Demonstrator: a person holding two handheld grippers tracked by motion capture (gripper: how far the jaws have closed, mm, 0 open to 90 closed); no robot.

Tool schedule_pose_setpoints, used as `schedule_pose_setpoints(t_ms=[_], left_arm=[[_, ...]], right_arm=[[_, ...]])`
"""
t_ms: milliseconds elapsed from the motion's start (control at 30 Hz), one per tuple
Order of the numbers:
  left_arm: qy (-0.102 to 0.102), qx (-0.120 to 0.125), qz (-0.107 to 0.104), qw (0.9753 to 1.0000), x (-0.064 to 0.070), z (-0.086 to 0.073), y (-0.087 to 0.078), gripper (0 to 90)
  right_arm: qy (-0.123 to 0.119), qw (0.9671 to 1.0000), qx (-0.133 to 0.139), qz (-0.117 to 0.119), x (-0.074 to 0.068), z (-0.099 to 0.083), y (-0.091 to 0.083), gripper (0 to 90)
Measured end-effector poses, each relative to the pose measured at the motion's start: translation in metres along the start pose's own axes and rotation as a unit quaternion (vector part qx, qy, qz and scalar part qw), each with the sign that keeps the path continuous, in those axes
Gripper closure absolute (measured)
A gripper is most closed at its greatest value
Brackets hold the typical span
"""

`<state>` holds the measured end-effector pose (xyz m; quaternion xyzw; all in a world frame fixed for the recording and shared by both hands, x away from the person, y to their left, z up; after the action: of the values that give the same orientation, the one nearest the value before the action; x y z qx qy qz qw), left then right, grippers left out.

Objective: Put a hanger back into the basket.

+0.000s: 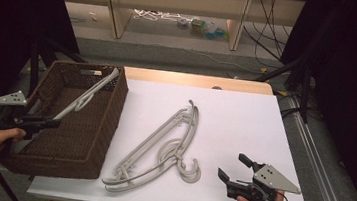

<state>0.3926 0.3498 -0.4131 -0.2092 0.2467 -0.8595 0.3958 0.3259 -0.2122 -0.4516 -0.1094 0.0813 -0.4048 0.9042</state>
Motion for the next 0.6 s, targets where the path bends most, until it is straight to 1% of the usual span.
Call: schedule_pose_setpoints(t_ms=[33, 67, 100, 133, 167, 200, 233, 300, 333, 367, 400, 433, 467, 500, 533, 600], left_arm=[[0.001, -0.004, 0.000, 1.0000, -0.001, -0.001, 0.001, 81.0], [-0.006, -0.013, 0.004, 0.9999, -0.003, -0.002, 0.005, 81.0], [-0.006, -0.013, 0.004, 0.9999, -0.003, -0.002, 0.005, 81.0], [-0.014, -0.009, 0.004, 0.9999, -0.004, -0.002, 0.010, 81.0], [-0.016, -0.025, 0.007, 0.9995, -0.006, -0.003, 0.011, 80.8], [-0.019, -0.035, 0.012, 0.9991, -0.008, -0.004, 0.014, 80.7], [-0.017, -0.052, 0.011, 0.9985, -0.010, -0.005, 0.015, 80.7], [-0.023, -0.055, 0.016, 0.9981, -0.009, -0.005, 0.018, 80.5], [-0.026, -0.057, 0.021, 0.9978, -0.009, -0.005, 0.020, 80.1], [-0.019, -0.096, 0.025, 0.9949, -0.010, -0.008, 0.021, 79.8], [-0.019, -0.096, 0.025, 0.9949, -0.010, -0.008, 0.021, 79.6], [-0.021, -0.104, 0.021, 0.9941, -0.010, -0.009, 0.023, 79.3], [-0.022, -0.114, 0.024, 0.9929, -0.009, -0.010, 0.024, 78.9], [-0.029, -0.116, 0.024, 0.9926, -0.009, -0.011, 0.026, 78.9], [-0.032, -0.120, 0.023, 0.9921, -0.008, -0.012, 0.027, 78.3], [-0.026, -0.129, 0.023, 0.9910, -0.007, -0.015, 0.029, 77.0]], right_arm=[[-0.006, 0.9999, -0.005, -0.006, 0.001, 0.000, -0.001, 18.5], [-0.002, 1.0000, -0.007, -0.003, 0.001, 0.000, -0.001, 18.5], [-0.002, 1.0000, -0.007, -0.003, 0.001, 0.000, -0.001, 18.5], [0.001, 1.0000, -0.007, -0.002, 0.001, -0.001, 0.000, 18.5], [0.002, 0.9999, -0.012, 0.000, 0.001, -0.001, -0.001, 18.5], [-0.004, 0.9999, -0.009, -0.005, 0.001, 0.000, -0.001, 18.5], [-0.002, 1.0000, -0.006, 0.000, 0.000, 0.000, 0.000, 18.5], [-0.005, 0.9999, -0.011, -0.004, 0.001, -0.001, -0.001, 18.5], [0.001, 0.9999, -0.014, -0.001, 0.001, -0.001, -0.001, 18.5], [0.001, 0.9999, -0.011, 0.000, 0.001, -0.001, 0.000, 18.5], [0.001, 0.9999, -0.012, 0.000, 0.001, -0.001, 0.000, 18.5], [-0.002, 0.9999, -0.014, 0.001, 0.001, -0.001, -0.001, 18.5], [-0.004, 0.9999, -0.010, -0.003, 0.001, -0.001, 0.000, 18.5], [-0.004, 0.9999, -0.010, -0.003, 0.001, -0.001, 0.000, 18.5], [-0.005, 0.9999, -0.012, -0.003, 0.001, -0.001, -0.001, 18.5], [-0.005, 0.9999, -0.015, -0.003, 0.001, -0.001, -0.001, 18.5]])
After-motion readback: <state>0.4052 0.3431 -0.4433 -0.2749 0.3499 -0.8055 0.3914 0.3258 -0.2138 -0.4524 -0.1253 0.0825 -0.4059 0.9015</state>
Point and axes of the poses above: each handheld gripper's, and its own axes: y roughly forward along the jaws, z roughly out of its top, x roughly to its right, the point moved 6 cm from there along y, roughly forward along the jaws, and after that the axes turned 2 degrees about z, right-handed, at the moved point
